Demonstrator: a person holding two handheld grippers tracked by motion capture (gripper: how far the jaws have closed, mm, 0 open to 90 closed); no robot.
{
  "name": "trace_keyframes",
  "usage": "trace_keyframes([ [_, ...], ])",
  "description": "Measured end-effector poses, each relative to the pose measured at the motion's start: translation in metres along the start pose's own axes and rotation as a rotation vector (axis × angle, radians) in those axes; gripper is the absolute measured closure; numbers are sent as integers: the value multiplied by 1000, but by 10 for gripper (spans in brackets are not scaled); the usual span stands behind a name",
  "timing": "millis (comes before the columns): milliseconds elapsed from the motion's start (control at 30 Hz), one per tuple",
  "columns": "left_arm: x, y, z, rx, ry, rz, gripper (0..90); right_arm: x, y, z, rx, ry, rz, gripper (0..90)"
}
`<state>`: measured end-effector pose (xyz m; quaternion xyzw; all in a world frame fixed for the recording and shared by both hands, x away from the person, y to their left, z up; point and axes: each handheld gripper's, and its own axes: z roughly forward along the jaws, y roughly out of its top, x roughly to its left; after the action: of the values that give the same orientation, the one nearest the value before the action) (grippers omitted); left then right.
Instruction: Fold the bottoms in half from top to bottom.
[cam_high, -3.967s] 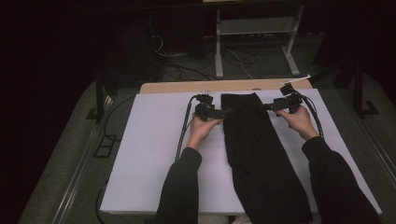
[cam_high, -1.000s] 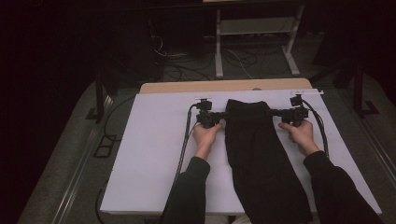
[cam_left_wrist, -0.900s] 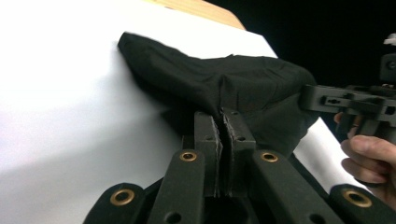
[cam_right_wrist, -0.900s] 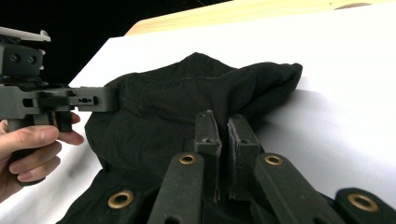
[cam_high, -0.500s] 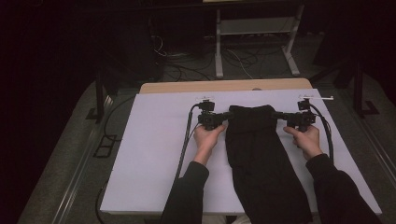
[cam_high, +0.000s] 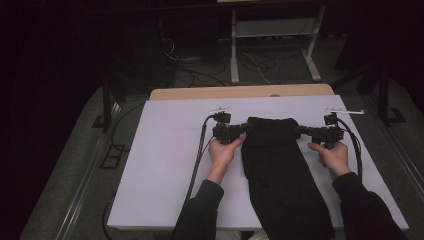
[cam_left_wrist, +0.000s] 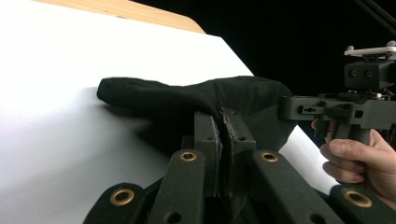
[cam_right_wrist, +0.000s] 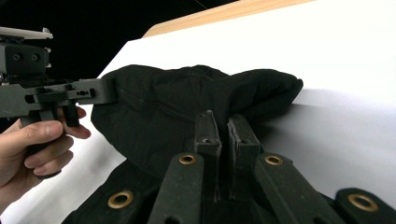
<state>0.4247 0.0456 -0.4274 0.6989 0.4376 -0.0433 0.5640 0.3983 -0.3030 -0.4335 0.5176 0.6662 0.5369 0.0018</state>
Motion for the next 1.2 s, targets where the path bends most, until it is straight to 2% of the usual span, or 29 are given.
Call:
trace_keyframes([
  [167, -8, -4, -5, 5, -12, 23, 850, 5, -5, -6, 6, 1, -6, 835],
  [300, -15, -5, -9, 14, -6, 61, 850, 8, -8, -12, 4, 1, -15, 835],
  [400, -20, -6, -12, 11, -16, 69, 850, 10, -11, -15, 6, 0, -21, 835],
  [1033, -36, -19, -23, 16, -36, 96, 849, 22, -26, -29, 27, 3, -45, 835],
  [1200, -38, -27, -26, 2, -62, 77, 849, 24, -29, -30, 33, -1, -51, 835],
])
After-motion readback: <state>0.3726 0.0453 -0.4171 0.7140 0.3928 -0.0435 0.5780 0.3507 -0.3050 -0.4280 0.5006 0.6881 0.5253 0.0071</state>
